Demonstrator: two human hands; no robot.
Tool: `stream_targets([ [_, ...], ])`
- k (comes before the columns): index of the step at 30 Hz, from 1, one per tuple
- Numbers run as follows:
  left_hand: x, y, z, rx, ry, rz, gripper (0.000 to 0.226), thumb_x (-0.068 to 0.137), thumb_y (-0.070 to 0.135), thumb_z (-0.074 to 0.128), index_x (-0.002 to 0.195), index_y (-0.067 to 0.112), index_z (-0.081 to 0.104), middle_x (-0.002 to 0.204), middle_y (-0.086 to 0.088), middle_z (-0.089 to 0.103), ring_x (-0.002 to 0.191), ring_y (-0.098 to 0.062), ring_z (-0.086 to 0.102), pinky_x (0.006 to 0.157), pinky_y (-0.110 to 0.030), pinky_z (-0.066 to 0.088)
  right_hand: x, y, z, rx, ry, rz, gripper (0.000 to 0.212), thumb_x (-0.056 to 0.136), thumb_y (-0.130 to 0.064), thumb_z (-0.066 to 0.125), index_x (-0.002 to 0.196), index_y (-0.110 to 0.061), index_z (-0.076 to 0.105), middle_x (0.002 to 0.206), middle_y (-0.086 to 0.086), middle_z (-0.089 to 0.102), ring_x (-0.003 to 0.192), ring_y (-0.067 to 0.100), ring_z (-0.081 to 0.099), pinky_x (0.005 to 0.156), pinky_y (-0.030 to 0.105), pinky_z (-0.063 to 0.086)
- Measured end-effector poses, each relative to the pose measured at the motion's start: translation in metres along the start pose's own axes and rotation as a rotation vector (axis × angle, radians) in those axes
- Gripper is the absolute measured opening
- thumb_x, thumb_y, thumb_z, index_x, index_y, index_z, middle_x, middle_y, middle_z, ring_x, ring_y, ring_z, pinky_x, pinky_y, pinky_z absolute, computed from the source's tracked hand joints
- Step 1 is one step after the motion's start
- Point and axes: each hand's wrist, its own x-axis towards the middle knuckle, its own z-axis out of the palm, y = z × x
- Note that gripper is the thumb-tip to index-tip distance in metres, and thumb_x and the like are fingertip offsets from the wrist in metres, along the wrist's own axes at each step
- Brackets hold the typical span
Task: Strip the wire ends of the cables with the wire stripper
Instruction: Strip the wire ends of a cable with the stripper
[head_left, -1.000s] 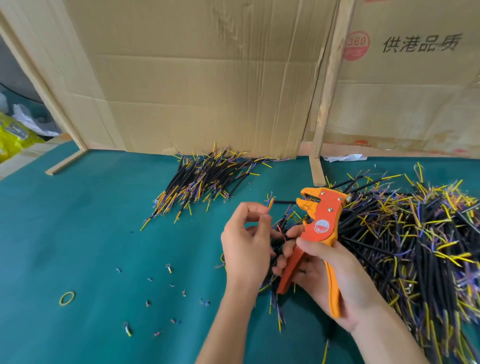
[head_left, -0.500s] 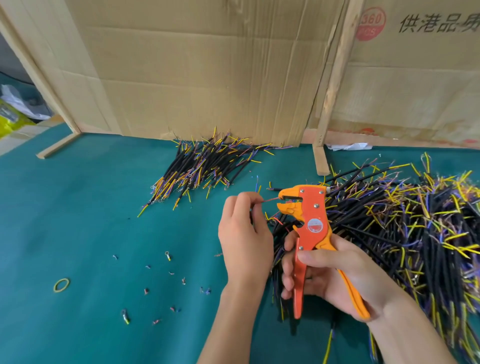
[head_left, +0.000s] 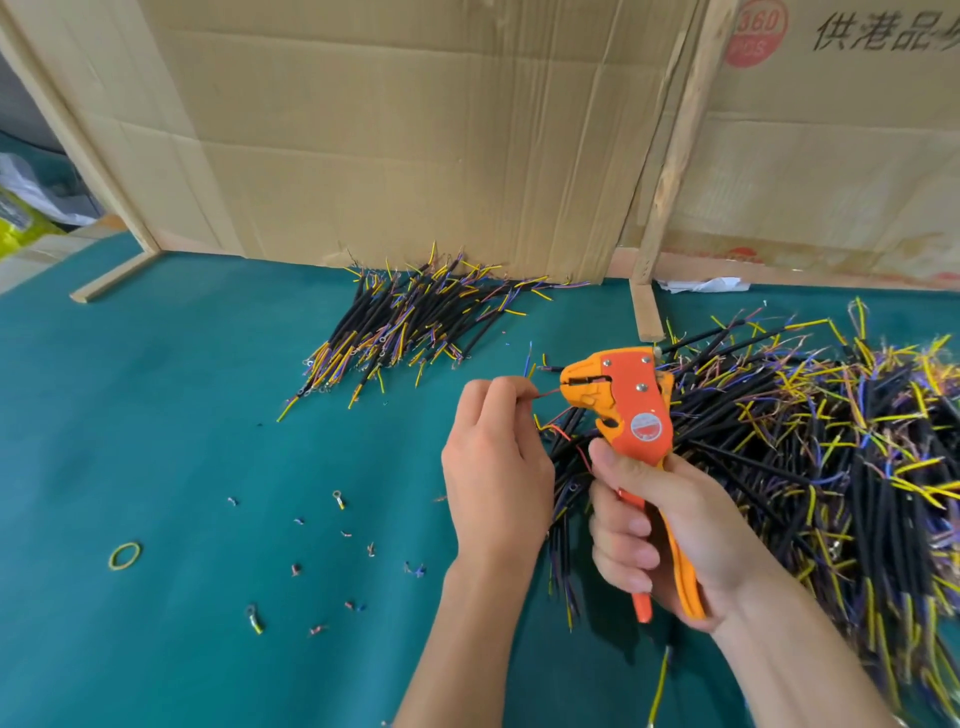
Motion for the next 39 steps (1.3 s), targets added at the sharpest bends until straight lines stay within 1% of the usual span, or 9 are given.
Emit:
stream_targets([
  [3, 0.0, 0.002, 0.001, -0.02, -0.023, -0.006, 0.013, 0.095, 0.005, 0.06, 0.095, 0.016, 0.066, 0.089, 0.005, 0.062, 0.075, -0.015, 0.055, 0.069, -0.034, 0.045, 0.0, 0.001, 0.002, 0.044, -0.006, -0.018, 0.056, 0.068, -0.038, 0.091, 0.066, -0.011, 0.043, 0.052, 0.005, 0.032, 0.035, 0.016, 0.033, 0.038, 0.024, 0.034],
  [8, 0.002, 0.002, -0.002, -0.216, -0.07, -0.215, 0.019, 0.093, 0.008, 0.062, 0.094, 0.026, 0.064, 0.081, 0.013, 0.066, 0.073, -0.009, 0.063, 0.069, -0.025, 0.049, -0.002, -0.006, -0.008, 0.159, -0.089, -0.037, 0.045, 0.064, -0.026, 0.096, 0.09, -0.009, 0.064, 0.075, 0.014, 0.052, 0.063, 0.03, 0.054, 0.062, 0.043, 0.053],
  [14, 0.008, -0.004, -0.005, -0.418, -0.144, -0.372, 0.024, 0.092, 0.003, 0.059, 0.085, 0.025, 0.065, 0.076, 0.004, 0.07, 0.061, -0.014, 0.064, 0.061, -0.029, 0.047, -0.001, -0.005, -0.015, 0.1, -0.054, -0.028, 0.052, 0.061, -0.022, 0.096, 0.099, -0.008, 0.064, 0.081, 0.019, 0.056, 0.071, 0.035, 0.059, 0.068, 0.048, 0.056],
  [19, 0.009, -0.004, -0.005, -0.408, -0.191, -0.345, 0.019, 0.092, 0.01, 0.055, 0.084, 0.026, 0.061, 0.069, 0.003, 0.065, 0.058, -0.015, 0.057, 0.062, -0.036, 0.048, -0.001, -0.004, -0.014, 0.03, -0.087, 0.012, 0.05, 0.064, -0.022, 0.095, 0.102, -0.007, 0.066, 0.083, 0.022, 0.058, 0.071, 0.038, 0.061, 0.068, 0.05, 0.056],
  [22, 0.009, -0.005, -0.004, -0.381, -0.209, -0.345, 0.019, 0.095, 0.009, 0.054, 0.085, 0.024, 0.061, 0.069, -0.005, 0.062, 0.059, -0.029, 0.049, 0.058, -0.04, 0.045, -0.002, -0.004, -0.013, 0.018, -0.107, 0.036, 0.047, 0.067, -0.02, 0.093, 0.103, -0.006, 0.066, 0.084, 0.022, 0.058, 0.072, 0.038, 0.061, 0.069, 0.05, 0.056],
  [26, 0.009, -0.005, -0.004, -0.308, -0.235, -0.309, 0.018, 0.097, 0.007, 0.054, 0.087, 0.019, 0.062, 0.068, -0.003, 0.062, 0.054, -0.009, 0.042, 0.055, -0.024, 0.039, -0.004, -0.006, -0.015, 0.019, -0.16, 0.059, 0.04, 0.072, -0.014, 0.089, 0.103, -0.006, 0.065, 0.082, 0.021, 0.057, 0.072, 0.038, 0.06, 0.069, 0.051, 0.055],
  [31, 0.007, -0.005, -0.003, -0.255, -0.236, -0.262, 0.017, 0.097, 0.004, 0.054, 0.09, 0.017, 0.062, 0.074, 0.001, 0.063, 0.063, -0.015, 0.05, 0.061, -0.019, 0.039, -0.007, -0.008, -0.016, 0.011, -0.183, 0.08, 0.036, 0.074, -0.01, 0.087, 0.1, -0.006, 0.062, 0.076, 0.017, 0.051, 0.066, 0.034, 0.056, 0.065, 0.048, 0.054],
  [34, 0.007, -0.005, -0.003, -0.231, -0.235, -0.261, 0.018, 0.097, 0.004, 0.054, 0.092, 0.018, 0.063, 0.076, 0.007, 0.063, 0.064, -0.01, 0.05, 0.061, -0.016, 0.039, -0.007, -0.009, -0.015, 0.006, -0.181, 0.065, 0.019, 0.088, -0.013, 0.076, 0.09, -0.007, 0.058, 0.07, 0.013, 0.047, 0.057, 0.029, 0.052, 0.059, 0.042, 0.051],
  [39, 0.006, -0.007, -0.004, -0.232, -0.218, -0.266, 0.018, 0.097, 0.005, 0.054, 0.091, 0.019, 0.063, 0.078, 0.002, 0.065, 0.07, -0.014, 0.054, 0.064, -0.017, 0.04, -0.007, -0.009, -0.016, 0.01, -0.165, 0.082, 0.039, 0.074, -0.023, 0.09, 0.093, -0.007, 0.059, 0.073, 0.016, 0.049, 0.061, 0.032, 0.053, 0.061, 0.044, 0.052],
])
